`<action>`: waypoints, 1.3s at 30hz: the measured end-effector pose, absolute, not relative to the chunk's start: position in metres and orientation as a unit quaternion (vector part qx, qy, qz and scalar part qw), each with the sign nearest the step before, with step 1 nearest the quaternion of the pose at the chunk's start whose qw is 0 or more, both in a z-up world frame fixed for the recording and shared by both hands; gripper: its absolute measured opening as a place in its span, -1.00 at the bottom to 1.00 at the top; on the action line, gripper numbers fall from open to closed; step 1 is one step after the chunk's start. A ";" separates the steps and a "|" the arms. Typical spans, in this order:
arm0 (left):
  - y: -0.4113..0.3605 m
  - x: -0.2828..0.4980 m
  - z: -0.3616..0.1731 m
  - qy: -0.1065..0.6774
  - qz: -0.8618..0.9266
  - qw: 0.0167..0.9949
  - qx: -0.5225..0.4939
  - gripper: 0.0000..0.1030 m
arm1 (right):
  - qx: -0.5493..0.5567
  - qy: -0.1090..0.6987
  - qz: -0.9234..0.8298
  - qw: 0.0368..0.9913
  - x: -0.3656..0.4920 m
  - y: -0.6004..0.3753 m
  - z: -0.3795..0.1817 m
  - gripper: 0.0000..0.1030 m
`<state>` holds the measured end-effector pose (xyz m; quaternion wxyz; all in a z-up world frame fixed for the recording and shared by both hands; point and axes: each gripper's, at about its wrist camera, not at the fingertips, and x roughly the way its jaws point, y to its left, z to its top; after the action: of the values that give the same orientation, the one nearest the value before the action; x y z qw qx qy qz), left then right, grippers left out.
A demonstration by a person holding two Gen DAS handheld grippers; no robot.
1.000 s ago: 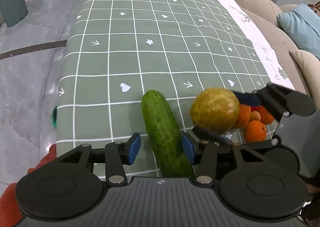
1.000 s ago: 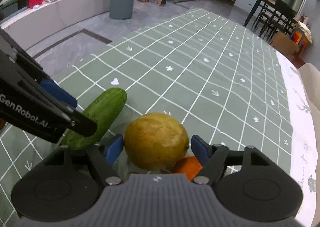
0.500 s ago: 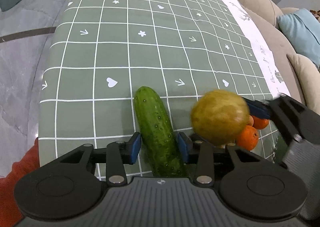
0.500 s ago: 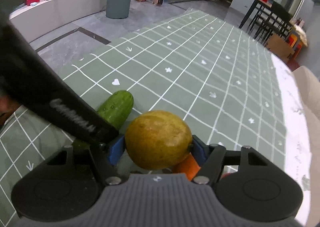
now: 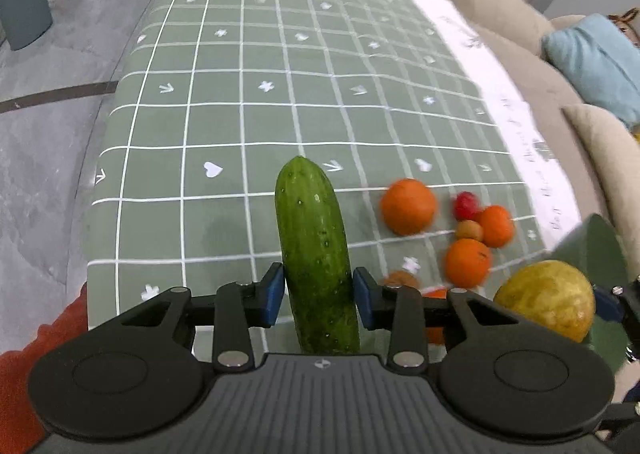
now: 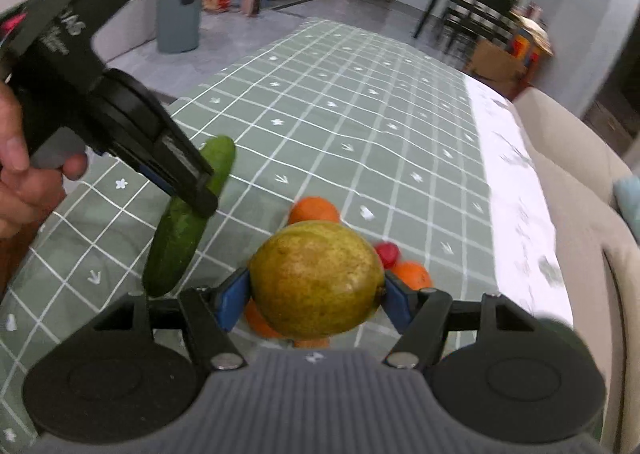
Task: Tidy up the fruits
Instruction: 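Carry the cucumber with the left gripper while the right gripper carries the round fruit into the colander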
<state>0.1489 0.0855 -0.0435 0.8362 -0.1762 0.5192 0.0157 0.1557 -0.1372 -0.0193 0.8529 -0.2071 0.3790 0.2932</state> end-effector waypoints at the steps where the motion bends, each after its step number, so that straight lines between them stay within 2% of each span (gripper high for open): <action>1: 0.083 0.144 -0.038 0.517 0.012 0.838 -0.177 -0.21 | -0.199 0.380 0.288 0.856 0.153 -0.143 -0.017 0.28; 11: 0.015 0.115 0.048 0.442 -0.078 0.885 -0.128 -0.23 | -0.113 0.376 0.229 0.891 0.130 -0.215 0.012 0.28; 19: -0.063 0.138 0.082 0.415 -0.168 0.890 -0.094 -0.23 | -0.127 0.375 0.178 0.901 0.140 -0.264 0.025 0.28; 29: -0.140 0.175 0.045 0.458 -0.228 0.857 -0.053 -0.23 | -0.182 0.428 0.166 0.869 0.167 -0.300 -0.005 0.28; 39: -0.152 0.205 -0.006 0.524 -0.226 0.821 -0.034 -0.23 | -0.204 0.472 0.177 0.839 0.196 -0.310 -0.045 0.28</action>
<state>0.2046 -0.1522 -0.0063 0.8206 -0.0345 0.5239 -0.2258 0.1958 -0.3102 -0.0452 0.8389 -0.2041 0.4725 0.1771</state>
